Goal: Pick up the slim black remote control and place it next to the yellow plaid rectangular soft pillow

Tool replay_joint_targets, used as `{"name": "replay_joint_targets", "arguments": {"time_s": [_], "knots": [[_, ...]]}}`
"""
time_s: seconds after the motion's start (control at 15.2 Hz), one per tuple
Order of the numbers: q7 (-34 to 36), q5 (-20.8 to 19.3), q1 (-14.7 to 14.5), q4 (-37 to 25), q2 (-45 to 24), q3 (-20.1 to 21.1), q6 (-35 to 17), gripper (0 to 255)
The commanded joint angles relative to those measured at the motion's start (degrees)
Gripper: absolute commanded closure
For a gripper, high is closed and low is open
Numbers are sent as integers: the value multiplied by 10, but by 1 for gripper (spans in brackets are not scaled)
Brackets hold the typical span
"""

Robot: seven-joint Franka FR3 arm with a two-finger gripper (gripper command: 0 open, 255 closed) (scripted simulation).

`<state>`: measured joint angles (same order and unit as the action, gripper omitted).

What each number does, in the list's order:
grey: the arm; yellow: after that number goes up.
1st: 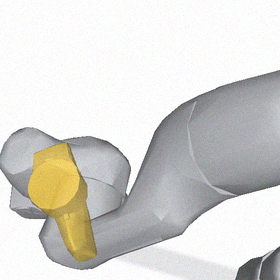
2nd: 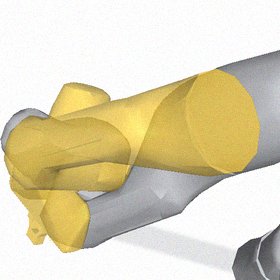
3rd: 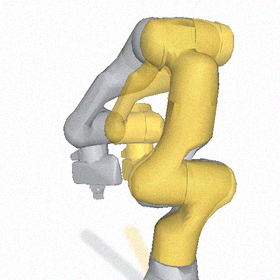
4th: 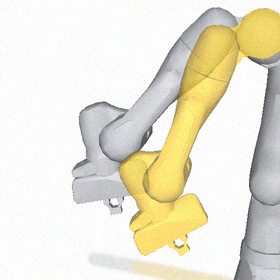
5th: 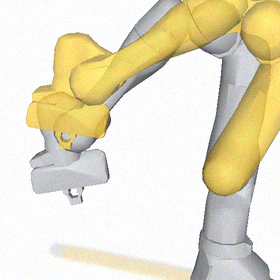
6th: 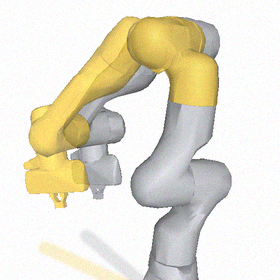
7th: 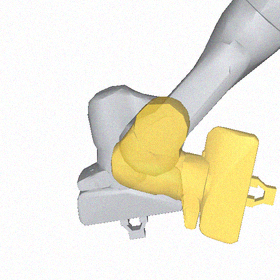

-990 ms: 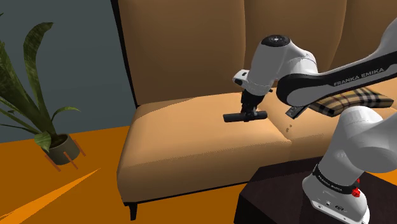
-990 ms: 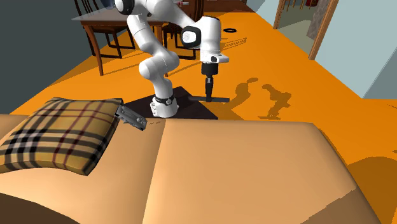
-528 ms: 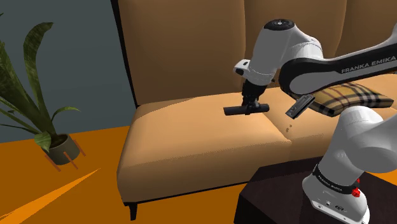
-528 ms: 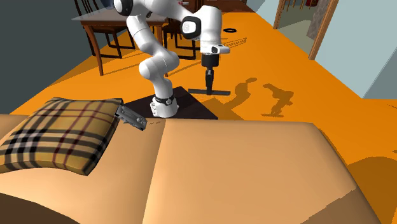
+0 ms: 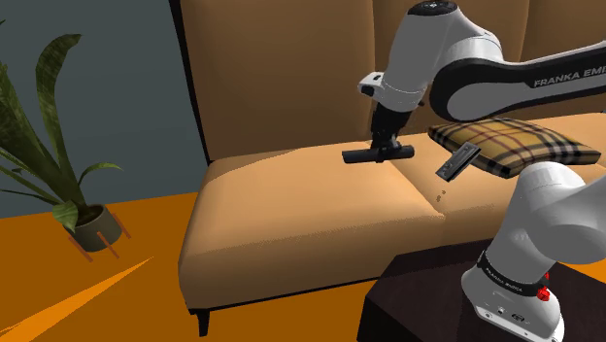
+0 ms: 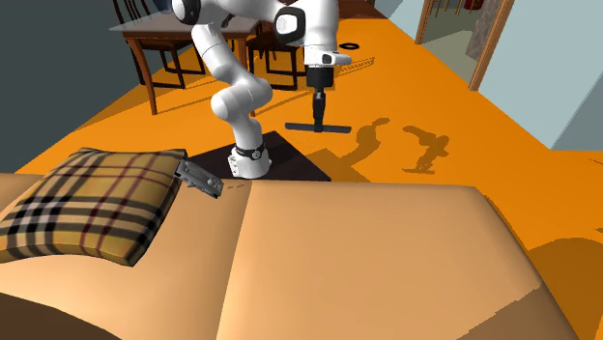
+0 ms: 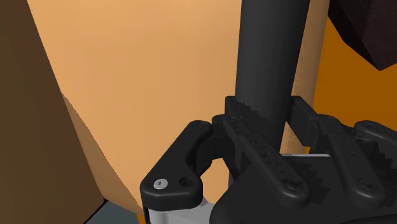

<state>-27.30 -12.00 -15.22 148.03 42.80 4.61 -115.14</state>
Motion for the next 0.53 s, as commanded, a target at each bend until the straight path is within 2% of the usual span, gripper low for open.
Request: {"name": "replay_joint_targets", "arguments": {"time_s": [0.0,0.07,0.46], "knots": [[-3,2,-1,-13,4,0,16,255],[-5,2,-1,-19,4,0,23,255],[-90,-39,36,-6,18,-81,4,255]]}}
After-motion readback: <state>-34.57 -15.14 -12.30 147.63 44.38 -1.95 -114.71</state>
